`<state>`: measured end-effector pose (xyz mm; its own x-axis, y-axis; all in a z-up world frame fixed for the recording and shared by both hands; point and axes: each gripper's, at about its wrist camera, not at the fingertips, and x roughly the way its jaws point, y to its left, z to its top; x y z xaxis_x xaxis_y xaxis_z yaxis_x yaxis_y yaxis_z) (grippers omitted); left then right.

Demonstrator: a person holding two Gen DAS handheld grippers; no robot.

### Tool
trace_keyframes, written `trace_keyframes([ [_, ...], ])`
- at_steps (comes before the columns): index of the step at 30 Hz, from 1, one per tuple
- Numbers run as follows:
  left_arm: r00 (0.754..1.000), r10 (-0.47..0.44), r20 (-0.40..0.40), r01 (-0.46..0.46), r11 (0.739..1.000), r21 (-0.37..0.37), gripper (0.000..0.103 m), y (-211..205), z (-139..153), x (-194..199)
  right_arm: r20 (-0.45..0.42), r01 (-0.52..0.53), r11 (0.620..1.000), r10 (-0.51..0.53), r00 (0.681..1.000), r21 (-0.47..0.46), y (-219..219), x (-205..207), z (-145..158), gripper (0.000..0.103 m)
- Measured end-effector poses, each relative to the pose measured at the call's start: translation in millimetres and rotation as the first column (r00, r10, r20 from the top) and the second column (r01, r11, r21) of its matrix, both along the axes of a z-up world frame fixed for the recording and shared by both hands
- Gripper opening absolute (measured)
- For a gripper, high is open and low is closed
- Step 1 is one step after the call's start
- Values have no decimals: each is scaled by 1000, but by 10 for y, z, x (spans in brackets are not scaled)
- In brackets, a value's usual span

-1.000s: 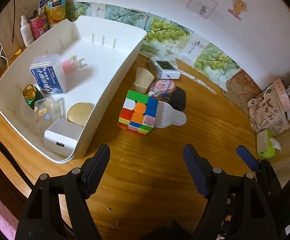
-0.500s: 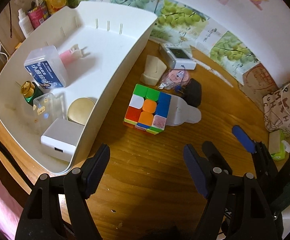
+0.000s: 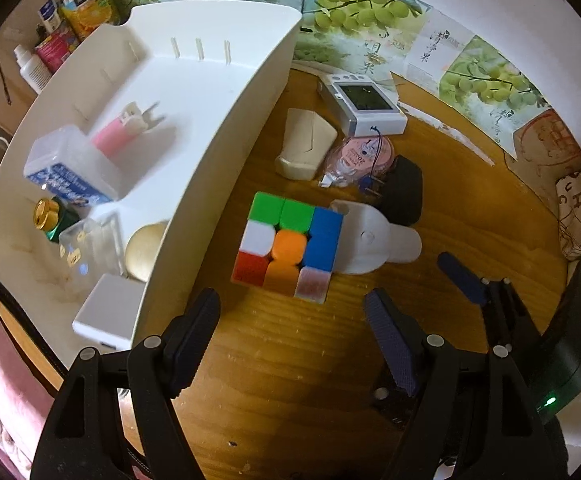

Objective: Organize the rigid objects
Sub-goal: 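Grasp the Rubik's cube with left tool while right tool grasps the white plastic piece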

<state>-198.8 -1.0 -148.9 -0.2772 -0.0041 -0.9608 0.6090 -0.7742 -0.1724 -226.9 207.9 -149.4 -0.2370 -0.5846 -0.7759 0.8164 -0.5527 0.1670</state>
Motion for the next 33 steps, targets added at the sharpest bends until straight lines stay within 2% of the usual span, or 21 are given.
trace_keyframes([
  [14,995,44,89,-48,998,41,77,-121,-222,-170,19,-11,1000,11,1000,-12,-161,22,-105,82],
  [22,991,-8,137,10,1000,-17,72,-66,-254,-287,1,-6,1000,6,1000,-5,-199,14,-96,82],
  [25,989,-15,147,16,1000,-4,63,-60,-278,-308,-3,4,1000,-4,1000,5,-213,7,-94,82],
  [33,988,-42,152,43,999,-2,62,-42,-263,-339,-10,14,1000,-14,1000,16,-230,-7,-102,83],
])
